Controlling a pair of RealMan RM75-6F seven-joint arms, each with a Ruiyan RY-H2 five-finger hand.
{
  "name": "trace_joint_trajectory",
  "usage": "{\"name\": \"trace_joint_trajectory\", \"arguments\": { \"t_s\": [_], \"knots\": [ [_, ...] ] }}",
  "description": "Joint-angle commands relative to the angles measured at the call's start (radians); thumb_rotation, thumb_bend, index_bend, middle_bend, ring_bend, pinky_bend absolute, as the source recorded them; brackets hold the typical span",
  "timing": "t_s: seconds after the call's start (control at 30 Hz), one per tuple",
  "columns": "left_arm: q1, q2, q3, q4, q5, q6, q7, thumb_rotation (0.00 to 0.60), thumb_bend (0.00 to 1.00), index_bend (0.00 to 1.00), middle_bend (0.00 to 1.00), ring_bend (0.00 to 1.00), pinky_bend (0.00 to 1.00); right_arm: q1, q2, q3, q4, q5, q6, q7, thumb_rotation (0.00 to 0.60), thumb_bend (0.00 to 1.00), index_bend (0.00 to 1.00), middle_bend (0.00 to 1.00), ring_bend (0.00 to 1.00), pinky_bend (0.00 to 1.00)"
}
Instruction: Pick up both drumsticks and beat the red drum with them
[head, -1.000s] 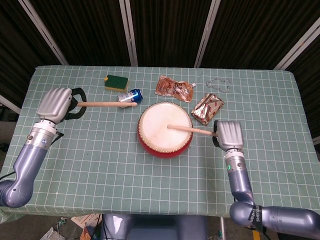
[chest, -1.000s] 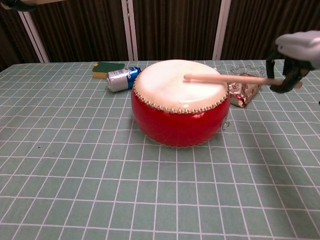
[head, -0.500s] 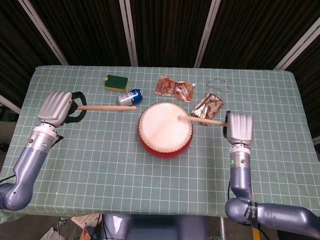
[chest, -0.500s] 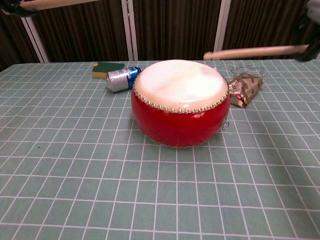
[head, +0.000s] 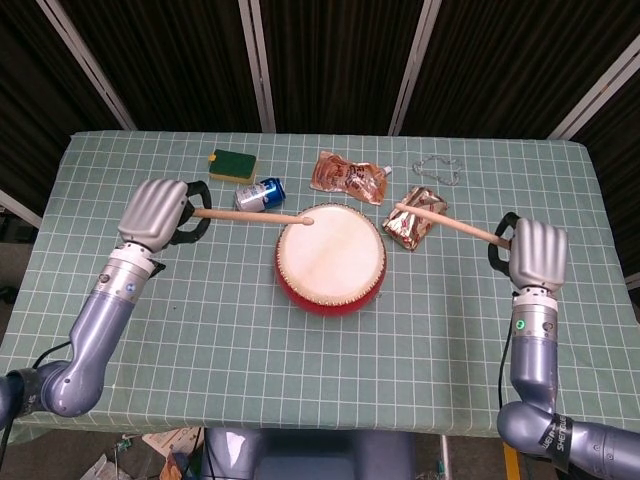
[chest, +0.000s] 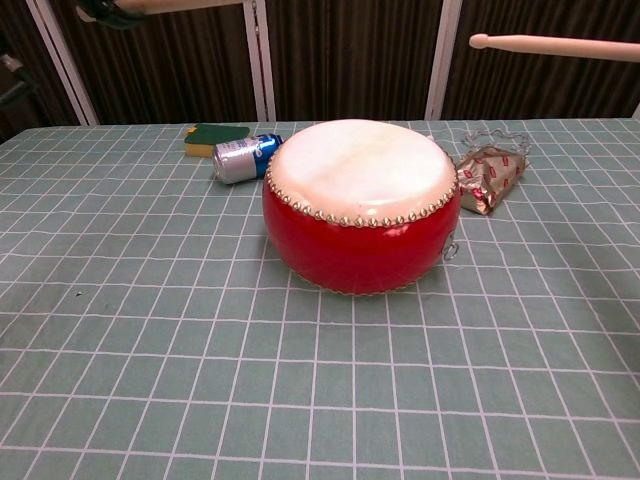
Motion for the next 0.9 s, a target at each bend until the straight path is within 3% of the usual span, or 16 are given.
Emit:
{"name": "trace_joint_trajectory", "arguments": {
  "t_s": [0.03, 0.27, 0.43, 0.47, 0.5, 0.53, 0.57, 0.63, 0.8, 0.9],
  "knots": [
    [-0.056, -0.059, -0.006, 0.017, -0.066, 0.023, 0.064, 0.6, 0.58, 0.79, 1.0, 1.0, 1.0, -0.023, 0.018, -0.003, 0.026, -0.01, -0.033, 0.045, 0.6, 0.59, 0.97, 1.0, 1.0, 1.0],
    [-0.159, -0.169, -0.015, 0.089, -0.179, 0.041, 0.169, 0.6, 0.58, 0.79, 1.0, 1.0, 1.0, -0.052, 0.055, -0.002, 0.087, -0.01, -0.11, 0.125, 0.6, 0.59, 0.97, 1.0, 1.0, 1.0],
    [-0.249, -0.254, 0.023, 0.174, -0.307, 0.031, 0.317, 0.6, 0.59, 0.79, 1.0, 1.0, 1.0, -0.063, 0.065, -0.004, 0.139, -0.003, -0.168, 0.169, 0.6, 0.59, 0.97, 1.0, 1.0, 1.0],
    [-0.285, -0.271, 0.053, 0.195, -0.385, 0.019, 0.405, 0.6, 0.59, 0.79, 1.0, 1.0, 1.0, -0.066, 0.067, -0.006, 0.151, 0.0, -0.182, 0.179, 0.6, 0.59, 0.97, 1.0, 1.0, 1.0],
    [-0.366, -0.259, 0.158, 0.195, -0.578, -0.012, 0.652, 0.6, 0.59, 0.79, 1.0, 1.0, 1.0, -0.073, 0.067, -0.01, 0.166, 0.012, -0.2, 0.192, 0.6, 0.59, 0.97, 1.0, 1.0, 1.0],
    [-0.437, -0.259, 0.162, 0.195, -0.749, 0.013, 0.782, 0.6, 0.59, 0.8, 1.0, 1.0, 1.0, -0.076, 0.069, -0.012, 0.175, 0.012, -0.213, 0.202, 0.6, 0.59, 0.97, 1.0, 1.0, 1.0],
    [-0.486, -0.268, 0.141, 0.205, -0.867, 0.043, 0.85, 0.6, 0.59, 0.8, 1.0, 1.0, 1.0, -0.077, 0.07, -0.014, 0.182, 0.01, -0.221, 0.208, 0.6, 0.59, 0.97, 1.0, 1.0, 1.0],
    [-0.527, -0.286, 0.093, 0.235, -0.962, 0.075, 0.879, 0.6, 0.59, 0.8, 1.0, 1.0, 1.0, -0.081, 0.073, -0.017, 0.191, 0.005, -0.232, 0.218, 0.6, 0.59, 0.97, 1.0, 1.0, 1.0],
    [-0.517, -0.27, 0.022, 0.235, -0.955, 0.068, 0.809, 0.6, 0.59, 0.8, 1.0, 1.0, 1.0, -0.087, 0.075, -0.022, 0.198, 0.0, -0.237, 0.227, 0.6, 0.59, 0.97, 1.0, 1.0, 1.0],
    [-0.483, -0.248, -0.019, 0.221, -0.871, 0.057, 0.707, 0.6, 0.59, 0.8, 1.0, 1.0, 1.0, -0.09, 0.072, -0.025, 0.194, -0.006, -0.233, 0.228, 0.6, 0.59, 0.97, 1.0, 1.0, 1.0]
  ]
}}
